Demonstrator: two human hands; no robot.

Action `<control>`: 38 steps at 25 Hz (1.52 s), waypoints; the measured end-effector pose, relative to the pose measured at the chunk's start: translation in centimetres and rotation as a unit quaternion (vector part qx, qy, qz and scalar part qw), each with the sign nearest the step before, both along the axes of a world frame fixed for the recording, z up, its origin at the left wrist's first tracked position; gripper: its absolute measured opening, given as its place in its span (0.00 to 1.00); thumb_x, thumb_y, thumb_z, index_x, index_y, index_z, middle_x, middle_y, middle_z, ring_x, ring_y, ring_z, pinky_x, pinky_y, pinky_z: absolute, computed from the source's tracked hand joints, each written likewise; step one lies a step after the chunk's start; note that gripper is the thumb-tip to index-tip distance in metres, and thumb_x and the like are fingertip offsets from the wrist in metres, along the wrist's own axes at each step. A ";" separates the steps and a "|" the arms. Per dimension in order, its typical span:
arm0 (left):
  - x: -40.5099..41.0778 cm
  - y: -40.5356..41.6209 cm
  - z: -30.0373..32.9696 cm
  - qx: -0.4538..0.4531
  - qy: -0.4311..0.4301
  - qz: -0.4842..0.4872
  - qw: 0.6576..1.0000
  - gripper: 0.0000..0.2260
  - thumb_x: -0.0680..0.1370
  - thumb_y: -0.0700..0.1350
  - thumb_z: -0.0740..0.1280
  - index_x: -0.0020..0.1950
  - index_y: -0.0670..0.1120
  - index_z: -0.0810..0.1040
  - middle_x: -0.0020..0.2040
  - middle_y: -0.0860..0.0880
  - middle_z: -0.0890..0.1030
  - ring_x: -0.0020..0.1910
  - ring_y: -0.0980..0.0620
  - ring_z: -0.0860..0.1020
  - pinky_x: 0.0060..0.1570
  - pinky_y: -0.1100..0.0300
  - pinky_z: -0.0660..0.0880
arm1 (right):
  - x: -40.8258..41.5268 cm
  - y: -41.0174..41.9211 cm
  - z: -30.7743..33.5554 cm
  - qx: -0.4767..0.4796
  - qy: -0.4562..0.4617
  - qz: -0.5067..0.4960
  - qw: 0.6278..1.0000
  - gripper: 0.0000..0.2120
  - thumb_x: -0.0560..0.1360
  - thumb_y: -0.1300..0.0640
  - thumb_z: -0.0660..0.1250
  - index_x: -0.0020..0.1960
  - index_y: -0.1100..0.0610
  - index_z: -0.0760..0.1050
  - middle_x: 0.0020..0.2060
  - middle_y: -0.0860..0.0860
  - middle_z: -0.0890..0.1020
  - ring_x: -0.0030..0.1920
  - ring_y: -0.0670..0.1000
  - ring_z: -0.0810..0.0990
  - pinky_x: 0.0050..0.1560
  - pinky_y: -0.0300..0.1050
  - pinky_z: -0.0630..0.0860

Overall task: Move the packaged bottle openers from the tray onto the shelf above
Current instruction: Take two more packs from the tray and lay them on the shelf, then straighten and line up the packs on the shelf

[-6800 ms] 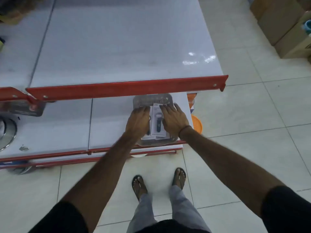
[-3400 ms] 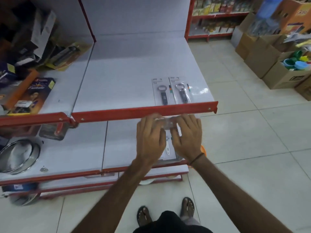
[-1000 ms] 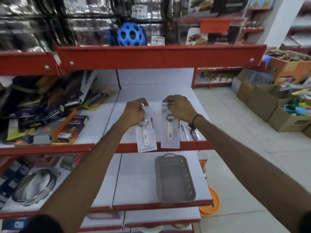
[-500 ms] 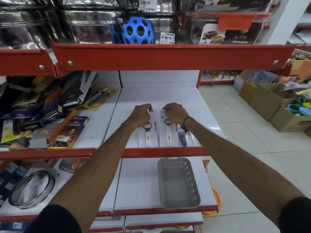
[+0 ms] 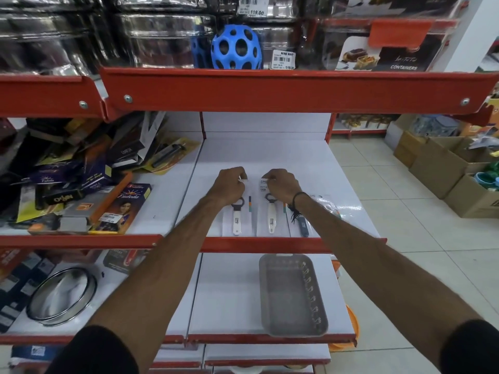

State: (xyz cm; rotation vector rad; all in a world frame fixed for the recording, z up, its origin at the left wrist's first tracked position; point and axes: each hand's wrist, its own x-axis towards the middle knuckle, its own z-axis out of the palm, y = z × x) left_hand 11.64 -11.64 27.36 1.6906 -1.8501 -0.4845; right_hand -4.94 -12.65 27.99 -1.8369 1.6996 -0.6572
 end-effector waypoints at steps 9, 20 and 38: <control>-1.3 0.0 -0.2 0.003 0.011 0.015 1.000 0.10 0.75 0.31 0.59 0.50 0.38 0.77 0.53 0.37 0.80 0.46 0.42 0.78 0.47 0.51 0.81 | -0.4 -0.4 0.6 0.020 0.013 0.009 1.000 0.20 0.74 0.64 0.56 0.58 0.53 0.81 0.58 0.53 0.83 0.48 0.51 0.77 0.48 0.42 0.74; -0.9 0.7 -1.2 0.062 -0.092 -0.038 0.993 0.20 0.82 0.40 0.58 0.74 0.42 0.67 0.77 0.43 0.65 0.76 0.43 0.62 0.76 0.50 0.59 | -2.1 1.4 -0.9 -0.031 0.221 0.087 0.971 0.24 0.78 0.56 0.57 0.74 0.50 0.68 0.74 0.50 0.69 0.73 0.53 0.68 0.77 0.56 0.57; 2.2 4.3 -1.2 0.190 -0.174 -0.156 0.953 0.33 0.76 0.52 0.71 0.77 0.48 0.62 0.79 0.48 0.61 0.76 0.46 0.62 0.73 0.53 0.61 | -5.2 2.3 -2.1 0.063 0.204 0.203 0.956 0.35 0.66 0.39 0.75 0.70 0.50 0.73 0.73 0.51 0.71 0.74 0.57 0.65 0.78 0.60 0.47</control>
